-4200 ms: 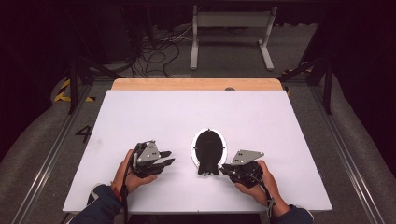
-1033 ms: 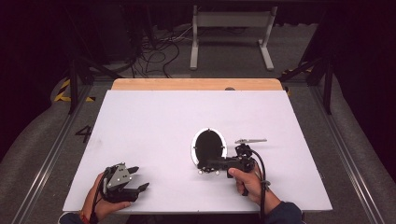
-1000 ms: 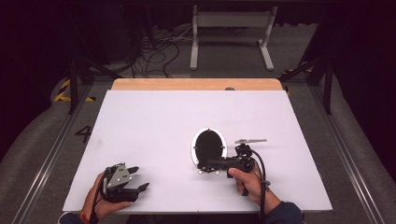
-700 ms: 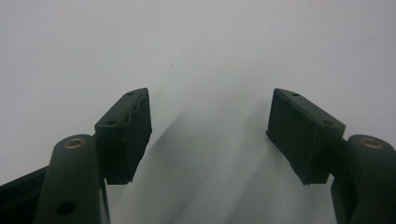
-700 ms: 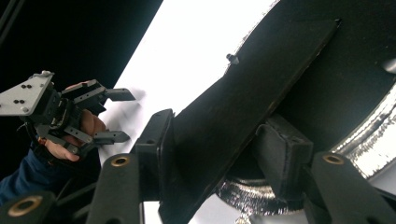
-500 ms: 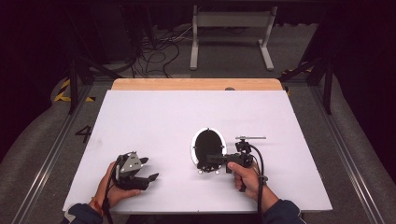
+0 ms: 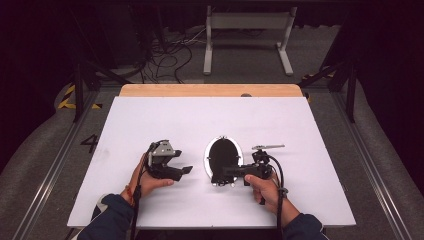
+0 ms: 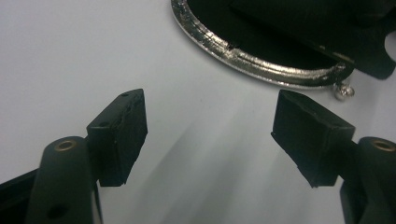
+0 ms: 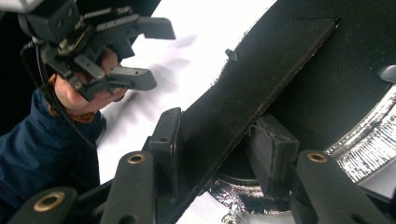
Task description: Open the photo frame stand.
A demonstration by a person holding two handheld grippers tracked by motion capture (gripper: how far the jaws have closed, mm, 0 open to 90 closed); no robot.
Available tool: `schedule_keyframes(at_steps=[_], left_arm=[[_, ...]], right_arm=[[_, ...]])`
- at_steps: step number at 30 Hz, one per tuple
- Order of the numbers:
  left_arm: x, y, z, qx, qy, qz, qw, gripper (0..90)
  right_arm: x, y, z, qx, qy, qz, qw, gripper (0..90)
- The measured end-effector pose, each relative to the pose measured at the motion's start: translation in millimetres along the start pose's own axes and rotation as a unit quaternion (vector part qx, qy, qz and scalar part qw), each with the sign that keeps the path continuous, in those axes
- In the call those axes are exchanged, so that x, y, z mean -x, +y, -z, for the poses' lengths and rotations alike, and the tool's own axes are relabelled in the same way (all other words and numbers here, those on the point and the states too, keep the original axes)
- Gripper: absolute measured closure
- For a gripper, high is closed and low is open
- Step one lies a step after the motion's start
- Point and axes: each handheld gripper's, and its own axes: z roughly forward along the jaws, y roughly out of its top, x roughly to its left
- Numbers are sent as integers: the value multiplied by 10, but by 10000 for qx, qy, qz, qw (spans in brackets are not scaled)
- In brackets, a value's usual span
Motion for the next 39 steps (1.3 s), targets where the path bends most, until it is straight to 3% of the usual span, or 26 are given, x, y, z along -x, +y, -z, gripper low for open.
schedule_keyframes(at_steps=[7, 8, 14, 15, 19, 25, 32, 39], left_arm=[[-22, 141, -182, 19, -161, 54, 9999, 250], [-20, 157, -210, 50, -203, 171, 9996, 250], [-28, 239, -366, 85, -419, 330, 9985, 243], [-19, 241, -381, 91, -460, 425, 9980, 244], [-11, 272, -438, 97, -526, 496, 9973, 255], [3, 281, -465, 82, -666, 516, 9964, 282], [45, 300, -486, 137, -880, 474, 9949, 352], [17, 302, -438, 268, -946, 566, 9935, 441]], right_arm=[[-48, -3, 20, -24, -67, 365, 9993, 590], [-54, -3, 21, -26, -71, 418, 9991, 590], [-92, -4, 26, -40, -118, 703, 9974, 590], [-98, -5, 29, -42, -130, 767, 9970, 591], [-126, -10, 33, -43, -162, 971, 9951, 591], [-185, -21, 40, -39, -255, 1348, 9905, 591], [-199, -28, 43, -26, -257, 1466, 9889, 591], [-156, -37, 64, 0, -143, 1317, 9912, 603]])
